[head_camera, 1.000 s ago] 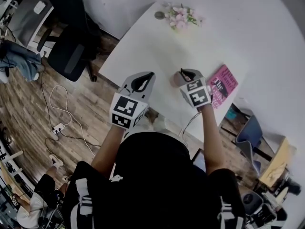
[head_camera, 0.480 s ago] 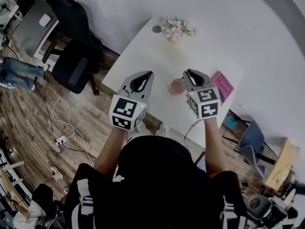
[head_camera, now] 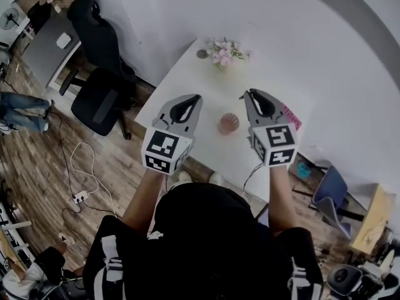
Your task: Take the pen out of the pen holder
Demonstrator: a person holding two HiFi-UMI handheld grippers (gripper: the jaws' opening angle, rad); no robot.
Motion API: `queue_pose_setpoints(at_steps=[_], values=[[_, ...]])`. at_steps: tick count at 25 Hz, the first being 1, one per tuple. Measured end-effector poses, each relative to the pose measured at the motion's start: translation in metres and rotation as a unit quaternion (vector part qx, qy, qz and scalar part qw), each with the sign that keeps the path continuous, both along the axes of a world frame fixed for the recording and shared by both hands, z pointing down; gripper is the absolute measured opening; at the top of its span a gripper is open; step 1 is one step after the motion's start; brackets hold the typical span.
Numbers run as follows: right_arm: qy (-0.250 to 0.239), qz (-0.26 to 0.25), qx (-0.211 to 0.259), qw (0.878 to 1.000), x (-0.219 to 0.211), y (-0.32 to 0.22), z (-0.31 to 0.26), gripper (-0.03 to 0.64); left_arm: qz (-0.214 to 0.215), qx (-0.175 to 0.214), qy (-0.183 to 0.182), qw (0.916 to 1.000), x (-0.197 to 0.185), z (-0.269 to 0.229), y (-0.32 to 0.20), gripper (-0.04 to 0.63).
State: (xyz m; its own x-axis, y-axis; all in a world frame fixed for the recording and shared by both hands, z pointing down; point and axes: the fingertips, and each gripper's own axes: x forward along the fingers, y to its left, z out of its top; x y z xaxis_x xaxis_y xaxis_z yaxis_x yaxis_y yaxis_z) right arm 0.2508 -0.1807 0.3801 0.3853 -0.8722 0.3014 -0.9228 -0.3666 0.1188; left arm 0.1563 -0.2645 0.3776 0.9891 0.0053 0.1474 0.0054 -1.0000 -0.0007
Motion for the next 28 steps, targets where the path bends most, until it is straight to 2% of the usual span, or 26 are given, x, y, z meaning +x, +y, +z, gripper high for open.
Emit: queue_pose_setpoints(at_steps=[11,28], values=[[0.029,0.0,0.053,0.998,-0.007,0.013,-0.041,0.066,-0.005,0.024,0.037,0.999,-0.005,-0.038,0.005,0.018],[0.032,-0.01,0.056,0.998,-0.019,0.019,-0.043,0.066,-0.01,0.03,0.047,0.9984,-0.018,-0.049,0.016,0.018]])
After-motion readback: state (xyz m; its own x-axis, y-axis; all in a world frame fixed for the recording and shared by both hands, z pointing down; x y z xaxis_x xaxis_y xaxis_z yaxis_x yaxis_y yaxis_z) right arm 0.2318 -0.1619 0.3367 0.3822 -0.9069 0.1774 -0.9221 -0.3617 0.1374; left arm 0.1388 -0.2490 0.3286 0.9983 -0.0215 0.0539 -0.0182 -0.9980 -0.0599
